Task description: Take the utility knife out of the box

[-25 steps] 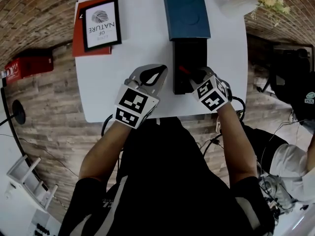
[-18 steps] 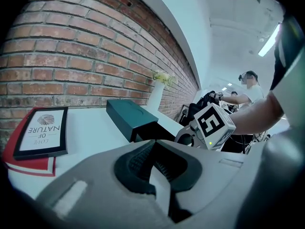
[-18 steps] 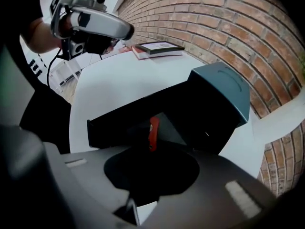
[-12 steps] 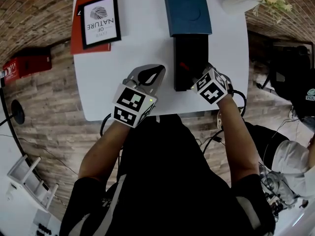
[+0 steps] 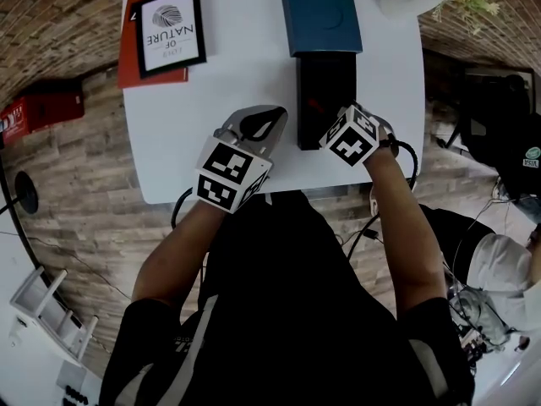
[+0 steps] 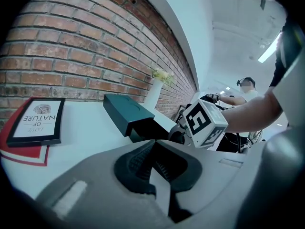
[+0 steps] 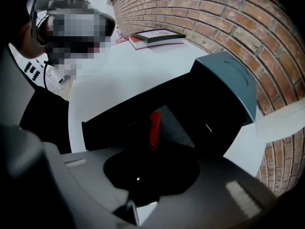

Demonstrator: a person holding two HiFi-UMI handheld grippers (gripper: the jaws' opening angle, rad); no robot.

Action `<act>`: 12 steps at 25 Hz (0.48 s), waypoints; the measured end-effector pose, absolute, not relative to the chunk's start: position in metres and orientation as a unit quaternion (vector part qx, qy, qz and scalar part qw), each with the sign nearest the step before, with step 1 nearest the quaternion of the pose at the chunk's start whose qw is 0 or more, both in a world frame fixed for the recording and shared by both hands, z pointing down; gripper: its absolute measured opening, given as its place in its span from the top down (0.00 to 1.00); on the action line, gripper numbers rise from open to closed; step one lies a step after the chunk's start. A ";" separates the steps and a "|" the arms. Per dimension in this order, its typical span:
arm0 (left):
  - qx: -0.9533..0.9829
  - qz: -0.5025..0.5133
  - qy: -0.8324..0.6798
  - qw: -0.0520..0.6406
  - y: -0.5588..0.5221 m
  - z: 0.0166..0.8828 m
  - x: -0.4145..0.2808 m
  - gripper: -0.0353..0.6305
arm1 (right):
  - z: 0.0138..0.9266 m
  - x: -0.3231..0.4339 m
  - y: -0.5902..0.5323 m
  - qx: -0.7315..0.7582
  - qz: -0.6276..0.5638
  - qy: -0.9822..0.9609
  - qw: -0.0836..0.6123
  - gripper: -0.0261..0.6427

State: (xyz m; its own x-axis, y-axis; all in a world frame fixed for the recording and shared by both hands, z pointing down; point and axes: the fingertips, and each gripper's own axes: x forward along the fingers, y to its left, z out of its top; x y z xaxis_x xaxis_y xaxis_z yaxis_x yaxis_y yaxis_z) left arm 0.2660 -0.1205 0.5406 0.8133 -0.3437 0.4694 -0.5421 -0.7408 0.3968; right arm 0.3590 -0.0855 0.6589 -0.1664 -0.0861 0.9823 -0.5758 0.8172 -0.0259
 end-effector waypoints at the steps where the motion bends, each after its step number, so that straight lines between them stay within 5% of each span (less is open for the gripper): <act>1: 0.914 0.186 -0.241 0.267 -0.120 0.541 0.266 0.94 | 0.659 0.358 -0.085 0.221 0.200 -0.736 0.607 0.87; 12: 0.914 0.186 -0.240 0.268 -0.119 0.537 0.269 0.94 | 0.651 0.358 -0.080 0.237 0.130 -0.767 0.582 0.91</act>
State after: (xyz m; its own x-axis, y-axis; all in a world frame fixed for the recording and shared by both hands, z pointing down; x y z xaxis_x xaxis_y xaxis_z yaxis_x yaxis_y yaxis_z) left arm 0.2686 -0.1186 0.5374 0.8156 -0.3392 0.4687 -0.5385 -0.7414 0.4005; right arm 0.3585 -0.0798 0.6512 -0.2095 -0.2115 0.9547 -0.5142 0.8542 0.0764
